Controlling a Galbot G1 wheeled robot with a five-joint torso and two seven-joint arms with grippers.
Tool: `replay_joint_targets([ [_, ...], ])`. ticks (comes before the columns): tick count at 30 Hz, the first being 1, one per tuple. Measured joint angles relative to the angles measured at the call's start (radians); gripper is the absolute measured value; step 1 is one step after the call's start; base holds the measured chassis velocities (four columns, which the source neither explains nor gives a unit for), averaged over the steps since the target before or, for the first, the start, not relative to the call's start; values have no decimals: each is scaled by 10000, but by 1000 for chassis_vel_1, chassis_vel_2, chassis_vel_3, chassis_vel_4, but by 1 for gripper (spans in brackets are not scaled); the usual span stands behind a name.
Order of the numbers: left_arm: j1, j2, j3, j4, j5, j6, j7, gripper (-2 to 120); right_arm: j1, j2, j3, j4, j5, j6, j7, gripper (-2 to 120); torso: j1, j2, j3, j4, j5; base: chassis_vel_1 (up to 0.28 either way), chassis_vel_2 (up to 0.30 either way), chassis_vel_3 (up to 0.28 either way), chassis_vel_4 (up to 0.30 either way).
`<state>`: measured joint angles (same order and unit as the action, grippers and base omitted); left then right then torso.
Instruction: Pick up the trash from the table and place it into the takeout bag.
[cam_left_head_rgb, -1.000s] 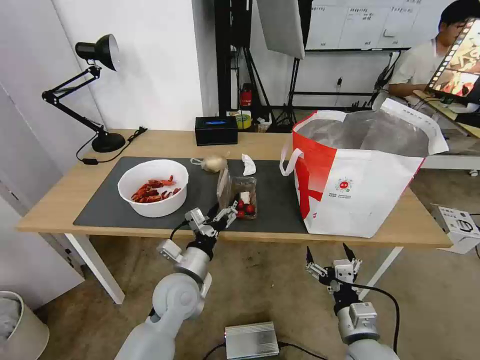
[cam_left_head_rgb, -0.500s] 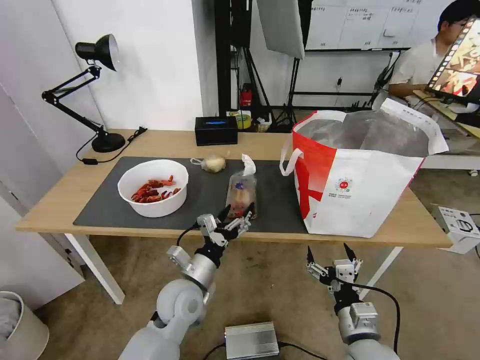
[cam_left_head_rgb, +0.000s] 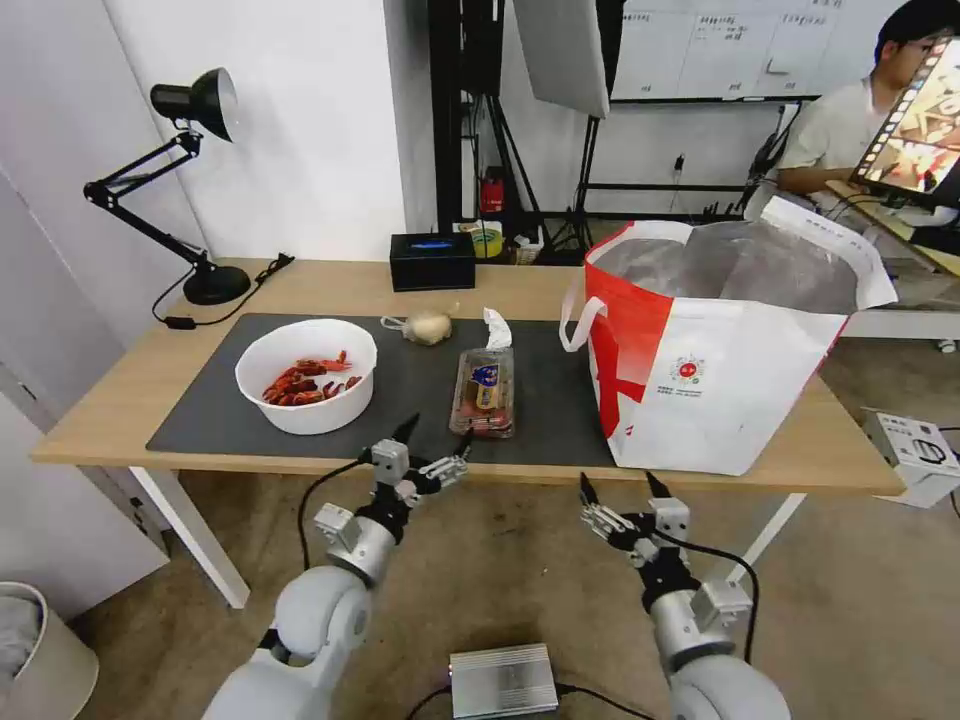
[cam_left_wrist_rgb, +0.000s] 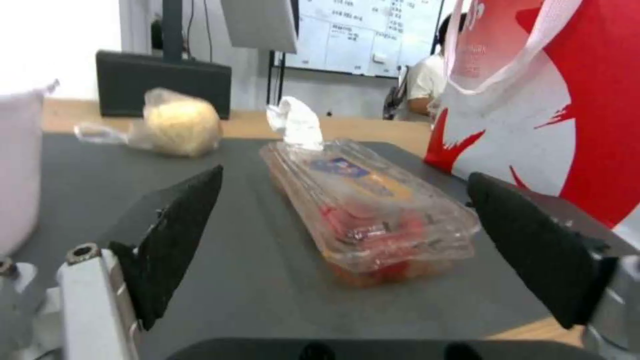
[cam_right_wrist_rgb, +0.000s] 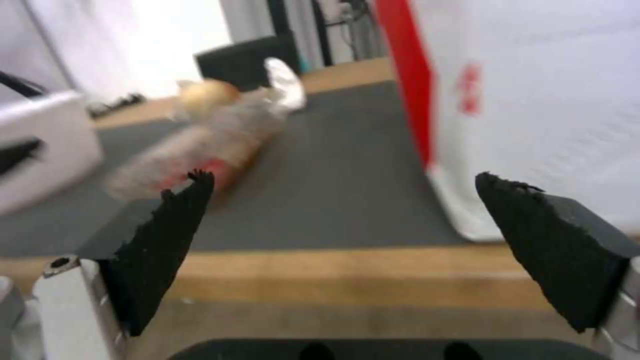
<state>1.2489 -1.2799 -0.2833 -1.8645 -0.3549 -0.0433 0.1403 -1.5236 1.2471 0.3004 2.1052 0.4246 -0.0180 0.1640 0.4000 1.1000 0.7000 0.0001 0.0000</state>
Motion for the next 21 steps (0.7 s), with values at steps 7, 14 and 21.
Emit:
replay_joint_targets([
  [7,-136,37,37,-88,189,33,62,73,681,202,-717,93,1359,-610,267,99,1,0,0,-1,-1,0,0,0,0],
  [14,-247,328,146,-123,281,52,167,47,1163,369,-942,11,1898,-685,472,99,1,0,0,0,-1,0,0,0,0],
  [21,-407,542,359,-60,351,85,174,25,1865,599,-1006,-266,2314,-854,709,99,1,0,0,-1,0,0,0,0,0],
])
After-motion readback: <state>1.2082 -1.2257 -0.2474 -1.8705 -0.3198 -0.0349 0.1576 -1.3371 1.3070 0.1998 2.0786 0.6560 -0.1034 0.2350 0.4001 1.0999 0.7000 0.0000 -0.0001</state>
